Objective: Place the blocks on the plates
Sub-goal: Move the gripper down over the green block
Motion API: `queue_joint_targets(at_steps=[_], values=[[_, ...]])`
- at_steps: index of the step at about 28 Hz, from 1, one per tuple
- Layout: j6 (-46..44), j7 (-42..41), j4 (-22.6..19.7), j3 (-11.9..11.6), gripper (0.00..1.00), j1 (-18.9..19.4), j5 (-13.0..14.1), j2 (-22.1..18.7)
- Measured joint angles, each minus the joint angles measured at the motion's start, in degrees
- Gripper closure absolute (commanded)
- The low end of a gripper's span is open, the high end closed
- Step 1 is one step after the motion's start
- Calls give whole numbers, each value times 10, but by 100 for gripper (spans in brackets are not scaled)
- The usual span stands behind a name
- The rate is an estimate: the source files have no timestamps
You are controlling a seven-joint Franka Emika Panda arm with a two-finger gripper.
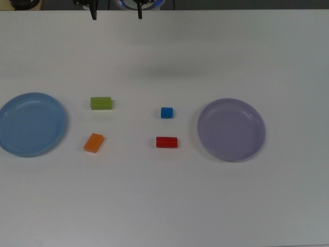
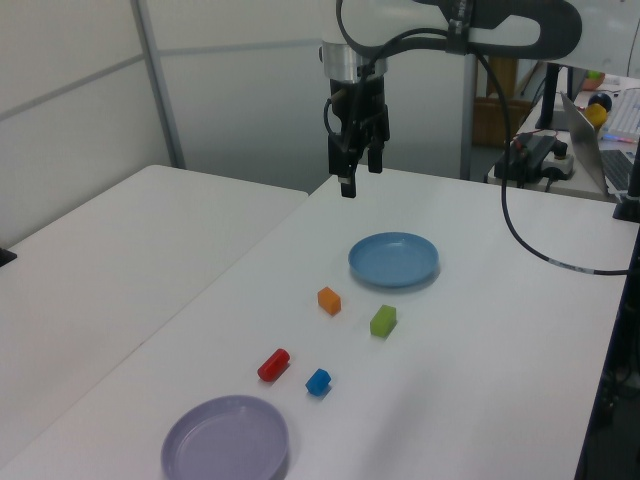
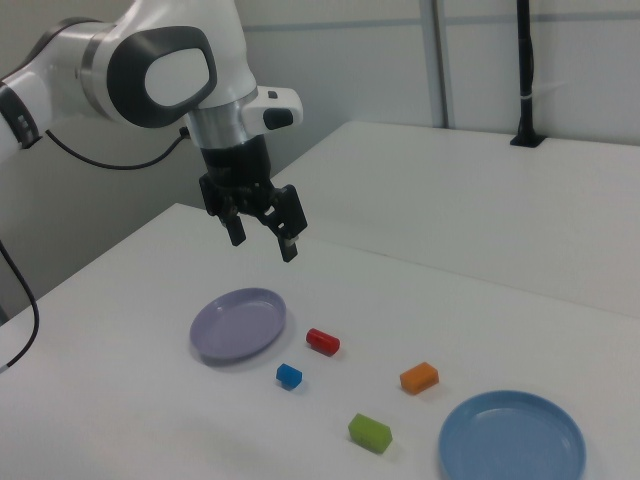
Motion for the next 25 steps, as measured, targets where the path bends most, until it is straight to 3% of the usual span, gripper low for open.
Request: queue_joint_targets(at_steps=[5, 13, 21, 25], values=[[0, -10, -2, 1, 0, -3, 1, 2], [23, -41, -27, 1, 0, -14, 6, 39], [224, -45, -164, -1, 0, -32, 3, 74], [278, -58, -201, -3, 0, -51, -1, 103]])
